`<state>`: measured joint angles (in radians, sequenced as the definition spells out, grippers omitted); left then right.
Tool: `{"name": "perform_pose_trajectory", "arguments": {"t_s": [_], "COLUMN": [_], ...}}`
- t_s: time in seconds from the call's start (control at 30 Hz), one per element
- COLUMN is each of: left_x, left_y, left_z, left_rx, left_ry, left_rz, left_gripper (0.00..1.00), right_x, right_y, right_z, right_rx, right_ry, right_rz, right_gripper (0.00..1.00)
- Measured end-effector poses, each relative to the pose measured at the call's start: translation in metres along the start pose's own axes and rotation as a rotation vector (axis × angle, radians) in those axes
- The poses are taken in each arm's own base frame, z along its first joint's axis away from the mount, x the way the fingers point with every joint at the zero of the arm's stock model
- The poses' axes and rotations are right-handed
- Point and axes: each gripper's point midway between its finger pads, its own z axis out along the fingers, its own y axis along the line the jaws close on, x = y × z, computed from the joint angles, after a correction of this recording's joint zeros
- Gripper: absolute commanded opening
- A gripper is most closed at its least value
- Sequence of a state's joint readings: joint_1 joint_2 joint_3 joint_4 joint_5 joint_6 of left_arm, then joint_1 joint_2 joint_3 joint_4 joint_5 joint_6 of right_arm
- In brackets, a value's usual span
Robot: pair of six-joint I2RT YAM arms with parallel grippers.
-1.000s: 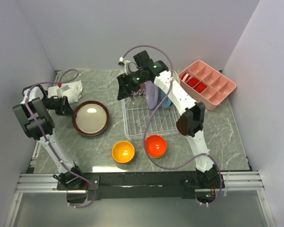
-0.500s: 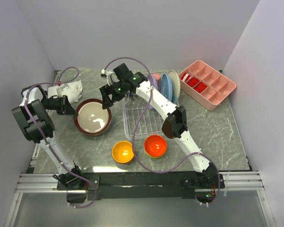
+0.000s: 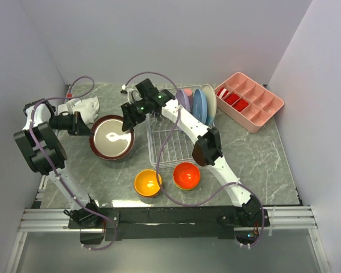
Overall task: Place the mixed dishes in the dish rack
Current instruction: Pick up the plate at the center of the board.
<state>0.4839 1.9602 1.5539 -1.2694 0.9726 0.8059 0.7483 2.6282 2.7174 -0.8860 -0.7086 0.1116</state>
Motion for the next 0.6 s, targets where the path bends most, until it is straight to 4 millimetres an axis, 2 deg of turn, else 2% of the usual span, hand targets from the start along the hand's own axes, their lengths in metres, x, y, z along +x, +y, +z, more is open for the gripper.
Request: {"name": "perform_pose_trajectory", "arguments": {"t_s": [0.03, 0.07, 0.1, 0.17, 0.23, 0.27, 0.33, 0.37, 0.5, 0.53, 0.6], "left_x": [0.000, 0.000, 0.000, 0.001, 0.003, 0.002, 0.002, 0.001, -0.017, -0.022, -0.034], "left_y": [0.000, 0.000, 0.000, -0.003, -0.009, -0.010, -0.010, -0.010, -0.019, -0.020, -0.023], "left_z": [0.000, 0.001, 0.000, -0.001, 0.000, 0.001, 0.002, 0.002, -0.002, -0.004, -0.009], "left_rx": [0.001, -0.001, -0.001, 0.008, 0.026, 0.031, 0.030, 0.027, 0.051, 0.051, 0.034], "left_ry": [0.001, 0.003, 0.002, 0.001, 0.006, 0.007, 0.013, 0.014, -0.036, -0.046, -0.074], "left_rz": [-0.001, 0.001, 0.001, -0.019, -0.039, -0.041, -0.034, -0.032, -0.020, -0.012, -0.002], "left_gripper": [0.01, 0.01, 0.01, 0.01, 0.03, 0.11, 0.37, 0.43, 0.55, 0.63, 0.67], "right_x": [0.000, -0.001, 0.000, 0.000, 0.000, 0.001, 0.003, 0.004, 0.009, 0.010, 0.012], "right_y": [0.004, 0.006, 0.007, 0.003, -0.007, -0.010, -0.013, -0.014, -0.015, -0.016, -0.017], "right_z": [0.000, 0.000, -0.001, -0.002, -0.003, -0.002, -0.002, -0.002, 0.002, 0.003, 0.002], "right_rx": [-0.025, -0.033, -0.045, -0.035, 0.004, 0.015, 0.024, 0.024, 0.063, 0.081, 0.125], "right_ry": [0.000, -0.001, 0.001, 0.000, -0.003, 0.000, 0.004, 0.005, 0.022, 0.025, 0.030], "right_rz": [0.001, -0.007, 0.002, 0.023, 0.046, 0.061, 0.069, 0.068, 0.048, 0.044, 0.038], "right_gripper": [0.38, 0.25, 0.17, 0.00, 0.00, 0.00, 0.00, 0.00, 0.00, 0.00, 0.00]}}
